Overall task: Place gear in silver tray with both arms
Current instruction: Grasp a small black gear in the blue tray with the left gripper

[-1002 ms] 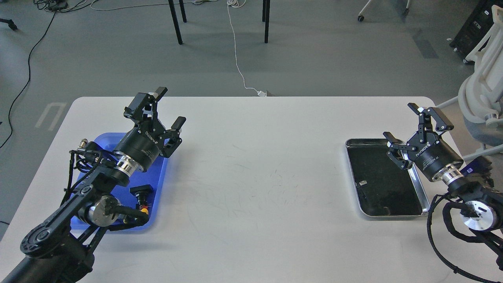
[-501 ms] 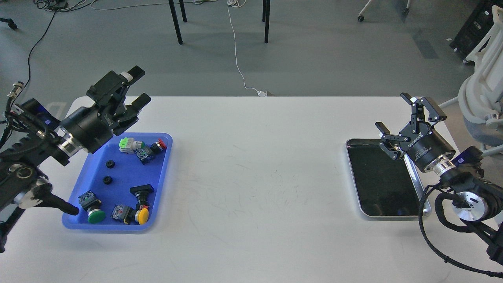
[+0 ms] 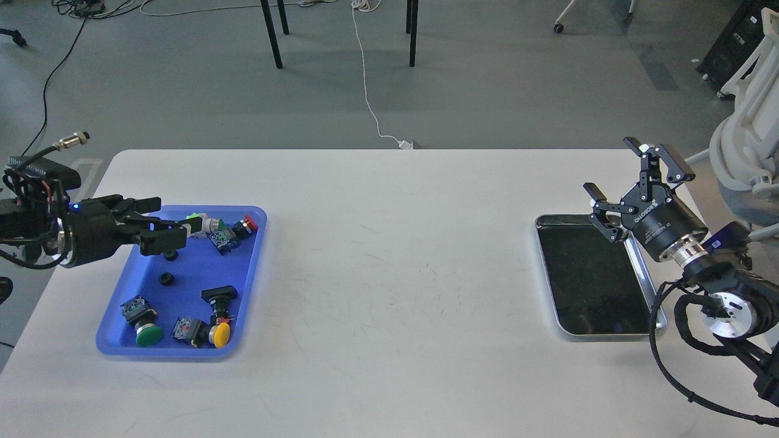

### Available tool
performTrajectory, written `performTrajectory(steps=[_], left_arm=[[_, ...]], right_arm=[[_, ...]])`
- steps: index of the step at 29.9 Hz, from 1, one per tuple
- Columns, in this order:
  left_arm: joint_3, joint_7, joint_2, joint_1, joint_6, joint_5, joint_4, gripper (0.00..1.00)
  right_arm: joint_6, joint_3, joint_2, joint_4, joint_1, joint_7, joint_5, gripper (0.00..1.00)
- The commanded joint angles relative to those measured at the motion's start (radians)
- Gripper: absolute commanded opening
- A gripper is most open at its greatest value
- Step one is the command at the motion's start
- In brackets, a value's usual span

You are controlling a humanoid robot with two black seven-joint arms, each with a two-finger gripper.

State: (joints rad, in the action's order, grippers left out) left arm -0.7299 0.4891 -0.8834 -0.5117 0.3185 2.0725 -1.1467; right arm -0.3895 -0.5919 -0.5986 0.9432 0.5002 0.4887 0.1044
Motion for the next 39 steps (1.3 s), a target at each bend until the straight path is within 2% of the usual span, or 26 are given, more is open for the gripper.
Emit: performTrajectory(steps=[1, 6, 16, 39], left_arm=[[0.199, 0.000, 0.049, -0.134, -0.032, 0.015, 0.129, 0.95], [0.325, 0.000, 0.115, -0.205, -0.093, 0.015, 0.278, 0.92], [0.345, 0.000, 0.149, -0.202, -0.094, 0.001, 0.387, 0.83], [0.365, 0.000, 0.193, -0.194, -0.094, -0.014, 0.452, 0.73]], right_arm=[[0.000, 0.000, -0.003, 0.000, -0.002, 0.000, 0.000, 0.99], [0.000, -0.002, -0.009, 0.005, -0.011, 0.000, 0.000, 0.99], [0.000, -0.002, -0.009, 0.003, -0.014, 0.000, 0.000, 0.99], [0.003, -0.002, -0.007, 0.003, -0.015, 0.000, 0.000, 0.99]])
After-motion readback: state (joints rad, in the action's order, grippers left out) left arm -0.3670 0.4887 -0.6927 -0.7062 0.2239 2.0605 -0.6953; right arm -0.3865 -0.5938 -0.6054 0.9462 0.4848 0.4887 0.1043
